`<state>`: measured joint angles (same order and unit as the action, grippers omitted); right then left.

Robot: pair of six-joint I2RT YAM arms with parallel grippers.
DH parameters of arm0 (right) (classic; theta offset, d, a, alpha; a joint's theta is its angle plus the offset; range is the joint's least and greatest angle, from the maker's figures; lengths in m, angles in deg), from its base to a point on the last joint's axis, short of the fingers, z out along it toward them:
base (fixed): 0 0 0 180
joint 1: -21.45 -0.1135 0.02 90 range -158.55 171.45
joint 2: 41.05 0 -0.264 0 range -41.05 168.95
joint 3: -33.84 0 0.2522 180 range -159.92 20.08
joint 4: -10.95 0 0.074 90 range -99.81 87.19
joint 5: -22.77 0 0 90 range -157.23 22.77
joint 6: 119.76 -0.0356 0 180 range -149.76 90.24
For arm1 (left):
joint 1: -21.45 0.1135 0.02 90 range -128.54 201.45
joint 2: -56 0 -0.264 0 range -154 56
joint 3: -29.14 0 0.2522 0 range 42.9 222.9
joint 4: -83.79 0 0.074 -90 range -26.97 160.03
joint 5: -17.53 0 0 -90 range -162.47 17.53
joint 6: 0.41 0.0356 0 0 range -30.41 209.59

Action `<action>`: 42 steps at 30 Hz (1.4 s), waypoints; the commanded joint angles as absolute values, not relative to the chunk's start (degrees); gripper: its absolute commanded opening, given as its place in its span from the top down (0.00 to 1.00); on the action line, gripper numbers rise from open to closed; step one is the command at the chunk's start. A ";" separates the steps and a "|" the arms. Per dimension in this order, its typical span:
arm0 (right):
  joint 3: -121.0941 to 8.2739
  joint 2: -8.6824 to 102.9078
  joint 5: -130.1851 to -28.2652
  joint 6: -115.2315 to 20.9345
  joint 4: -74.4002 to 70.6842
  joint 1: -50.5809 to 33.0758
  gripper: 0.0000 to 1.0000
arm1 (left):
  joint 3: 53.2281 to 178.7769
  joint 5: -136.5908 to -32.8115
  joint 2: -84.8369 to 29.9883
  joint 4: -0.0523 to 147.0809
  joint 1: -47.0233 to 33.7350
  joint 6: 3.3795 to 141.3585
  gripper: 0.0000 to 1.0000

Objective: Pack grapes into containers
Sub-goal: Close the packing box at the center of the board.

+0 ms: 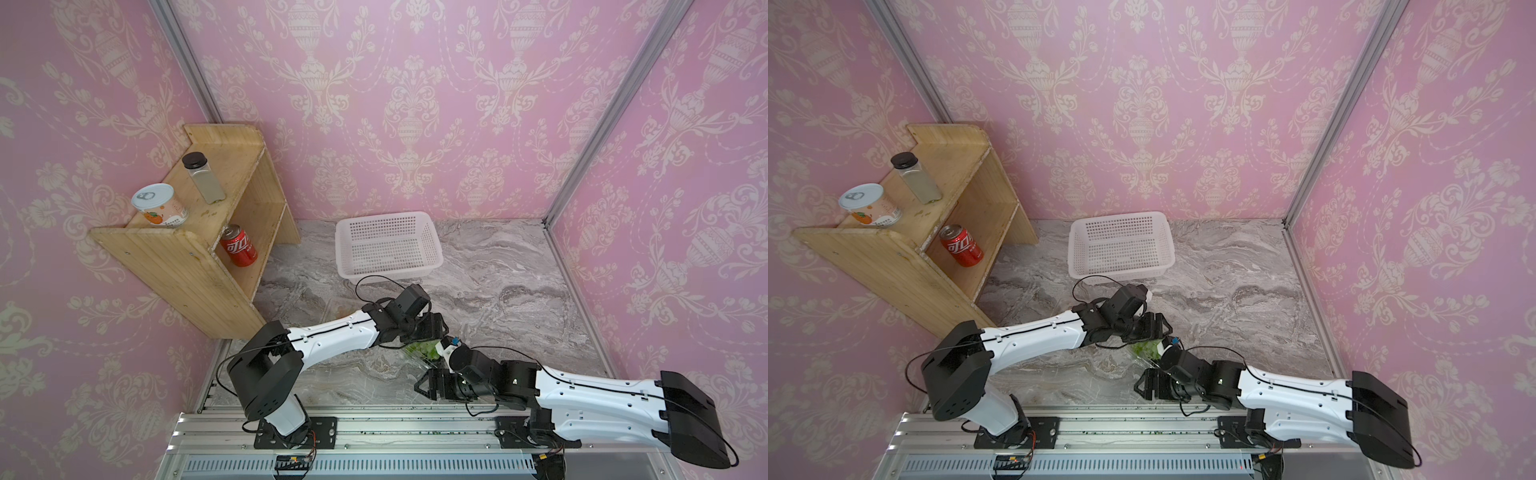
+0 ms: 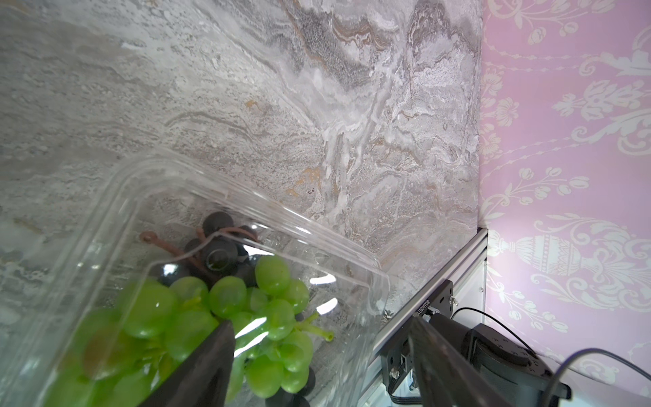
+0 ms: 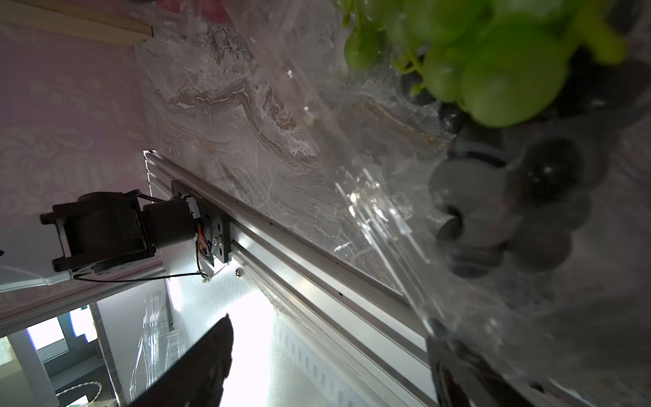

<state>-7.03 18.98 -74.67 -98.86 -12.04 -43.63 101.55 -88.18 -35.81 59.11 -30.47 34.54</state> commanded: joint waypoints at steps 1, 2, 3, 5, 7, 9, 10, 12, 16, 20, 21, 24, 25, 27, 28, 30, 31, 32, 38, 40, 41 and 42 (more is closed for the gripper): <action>-5.40 21.12 -71.76 -100.34 -7.22 -41.44 0.14 | 100.73 -87.24 -36.90 57.51 -30.84 33.62 0.21; -5.40 21.40 -71.35 -99.99 -7.51 -41.10 0.14 | 100.79 -87.24 -37.10 57.83 -30.80 33.59 0.21; -5.90 21.65 -70.74 -99.45 -8.05 -40.60 0.14 | 100.84 -87.07 -37.16 57.90 -30.71 33.58 0.21; -6.50 22.32 -70.82 -98.15 -8.49 -39.00 0.14 | 100.92 -86.95 -37.50 57.98 -30.25 33.68 0.21; -7.31 23.31 -70.79 -97.01 -7.94 -37.46 0.13 | 100.98 -87.05 -37.97 58.33 -29.48 33.72 0.21; -8.51 24.97 -72.23 -95.44 -7.45 -35.78 0.13 | 101.16 -87.15 -38.38 58.43 -28.55 33.82 0.21; -9.40 25.82 -72.56 -94.56 -7.64 -35.11 0.13 | 101.26 -87.15 -38.65 58.52 -28.03 33.95 0.21; -10.75 27.56 -73.12 -92.96 -7.63 -33.68 0.12 | 101.67 -87.02 -39.05 58.55 -26.98 34.32 0.21; -13.26 29.98 -73.63 -89.69 -8.77 -30.98 0.12 | 102.73 -87.05 -39.59 58.59 -24.79 35.12 0.21; -15.30 30.66 -74.67 -86.68 -10.34 -27.80 0.12 | 103.88 -87.15 -40.53 58.18 -23.29 36.04 0.21; -15.79 30.92 -74.86 -85.83 -10.76 -26.87 0.12 | 104.15 -87.23 -40.87 58.11 -22.94 36.22 0.21; -17.05 32.09 -75.93 -83.49 -11.60 -23.51 0.11 | 104.71 -87.85 -41.97 58.43 -22.23 36.41 0.21; -17.33 32.60 -76.81 -82.77 -11.20 -22.33 0.11 | 104.69 -88.01 -42.29 58.82 -22.01 36.29 0.21; -17.70 33.60 -77.75 -81.88 -10.71 -20.23 0.11 | 104.84 -88.44 -42.92 59.60 -21.81 35.98 0.21; -17.96 34.11 -78.42 -81.33 -10.50 -19.18 0.11 | 104.86 -88.62 -43.15 60.06 -21.70 35.74 0.21; -18.66 34.53 -78.94 -79.97 -11.14 -17.52 0.11 | 105.09 -88.73 -43.78 60.44 -21.59 35.63 0.21; -18.85 34.45 -78.61 -79.15 -11.67 -16.77 0.10 | 105.27 -88.81 -44.07 60.75 -21.46 35.60 0.21; -18.86 34.23 -78.75 -78.77 -11.82 -15.59 0.10 | 105.60 -88.93 -44.41 60.89 -21.44 35.53 0.21; -18.59 31.05 -83.44 -76.27 -13.96 -10.61 0.08 | 107.96 -89.43 -46.27 61.24 -21.08 35.79 0.21; -17.89 27.85 -84.60 -75.60 -16.03 -10.46 0.06 | 108.71 -89.46 -46.58 61.01 -20.91 36.03 0.21; -17.18 26.14 -85.36 -75.79 -16.66 -10.29 0.06 | 108.90 -89.52 -46.72 61.04 -20.93 36.00 0.21; -16.49 24.55 -85.80 -76.13 -17.54 -10.11 0.05 | 109.07 -89.37 -46.80 60.93 -20.88 36.07 0.21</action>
<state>-17.02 29.23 -82.60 -77.99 -14.08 -10.49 108.63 -88.70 -44.59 64.64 -21.37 34.83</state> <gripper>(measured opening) 0.943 0.791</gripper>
